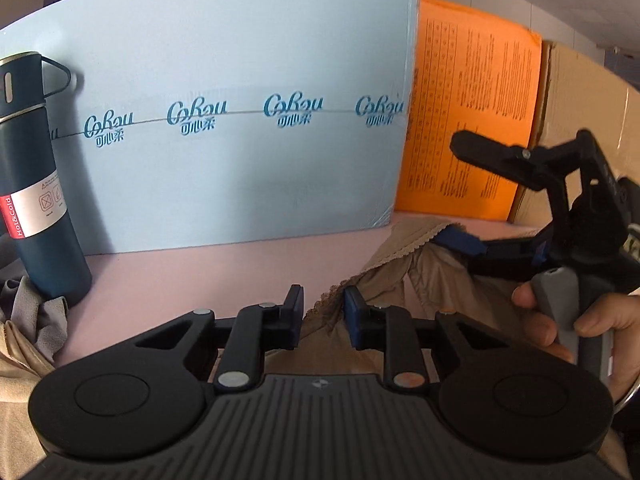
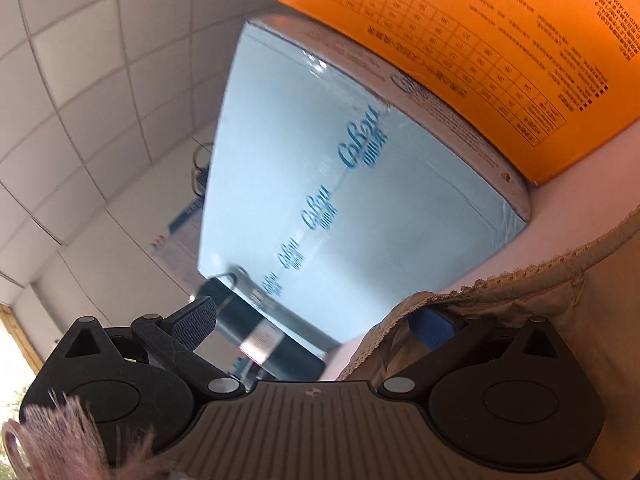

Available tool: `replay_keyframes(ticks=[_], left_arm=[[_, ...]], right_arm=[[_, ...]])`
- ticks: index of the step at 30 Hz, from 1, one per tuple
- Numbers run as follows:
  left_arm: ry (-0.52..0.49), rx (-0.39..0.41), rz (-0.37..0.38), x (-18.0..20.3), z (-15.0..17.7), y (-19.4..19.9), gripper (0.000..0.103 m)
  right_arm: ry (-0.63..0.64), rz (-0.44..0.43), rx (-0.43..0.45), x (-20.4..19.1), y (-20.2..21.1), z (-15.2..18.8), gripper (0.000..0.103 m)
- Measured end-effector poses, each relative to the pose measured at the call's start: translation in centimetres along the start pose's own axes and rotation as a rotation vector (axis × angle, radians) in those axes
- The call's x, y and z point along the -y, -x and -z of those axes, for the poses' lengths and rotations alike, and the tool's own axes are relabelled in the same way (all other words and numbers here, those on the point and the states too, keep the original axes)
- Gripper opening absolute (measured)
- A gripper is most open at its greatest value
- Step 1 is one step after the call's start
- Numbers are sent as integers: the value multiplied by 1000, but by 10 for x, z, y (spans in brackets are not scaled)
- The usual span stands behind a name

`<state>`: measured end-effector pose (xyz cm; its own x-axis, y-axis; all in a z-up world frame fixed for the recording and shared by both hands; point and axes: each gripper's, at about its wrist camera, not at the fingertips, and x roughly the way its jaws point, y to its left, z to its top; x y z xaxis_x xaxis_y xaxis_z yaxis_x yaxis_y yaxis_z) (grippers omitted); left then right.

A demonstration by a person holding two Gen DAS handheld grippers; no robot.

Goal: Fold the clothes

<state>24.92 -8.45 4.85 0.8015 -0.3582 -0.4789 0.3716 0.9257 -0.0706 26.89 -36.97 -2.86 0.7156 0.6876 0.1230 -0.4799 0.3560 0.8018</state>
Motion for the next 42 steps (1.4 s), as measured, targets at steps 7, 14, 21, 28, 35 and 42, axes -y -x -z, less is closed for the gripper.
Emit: replay_keyframes(ticks=[7, 14, 21, 28, 35, 42], left_arm=[[-3, -133, -123, -7, 13, -36, 38], [15, -195, -172, -18, 21, -55, 85], [105, -138, -175, -32, 12, -31, 85], [142, -141, -144, -47, 13, 37, 85], [200, -117, -163, -92, 56, 137, 85], [235, -176, -45, -122, 103, 195, 85]], right_arm=[[-2, 171, -107, 4, -23, 4, 103], [-115, 168, -64, 3, -9, 7, 103], [-146, 149, -145, -62, 55, 33, 103], [-74, 194, -299, -110, 105, 86, 103], [120, 279, -236, -116, 128, 112, 103], [72, 227, -189, -108, 138, 109, 103]])
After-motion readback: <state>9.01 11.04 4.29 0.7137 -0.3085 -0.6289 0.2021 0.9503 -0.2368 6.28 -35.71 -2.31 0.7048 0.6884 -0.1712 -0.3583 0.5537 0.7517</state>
